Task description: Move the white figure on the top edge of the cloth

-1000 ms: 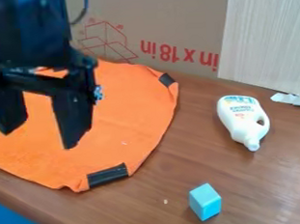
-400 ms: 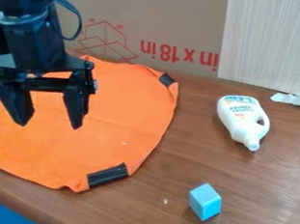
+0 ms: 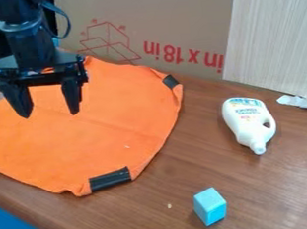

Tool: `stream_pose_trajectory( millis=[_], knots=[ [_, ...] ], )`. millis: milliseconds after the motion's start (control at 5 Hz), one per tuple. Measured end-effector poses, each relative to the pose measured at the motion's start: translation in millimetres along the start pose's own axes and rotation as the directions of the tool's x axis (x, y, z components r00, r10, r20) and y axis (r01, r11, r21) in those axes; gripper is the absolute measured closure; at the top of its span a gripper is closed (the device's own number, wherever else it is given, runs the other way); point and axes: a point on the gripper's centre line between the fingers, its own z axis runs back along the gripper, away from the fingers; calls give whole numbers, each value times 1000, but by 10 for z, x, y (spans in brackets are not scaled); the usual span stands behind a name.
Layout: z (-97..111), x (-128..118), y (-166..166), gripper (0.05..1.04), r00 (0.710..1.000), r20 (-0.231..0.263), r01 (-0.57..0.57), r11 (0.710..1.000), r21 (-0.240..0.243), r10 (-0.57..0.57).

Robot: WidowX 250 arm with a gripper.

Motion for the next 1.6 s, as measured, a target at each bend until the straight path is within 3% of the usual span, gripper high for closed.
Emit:
stream_pose_trajectory(
  millis=[400, 1000, 1600],
  knots=[
    [-382, 761, 47, 83, 980, 23, -199, 979, 50, 198],
    [-572, 1609, 145, 83, 896, 159, -429, 900, 72, 414],
    [-536, 1981, 352, 83, 824, 274, -529, 847, 55, 497]
  ],
)
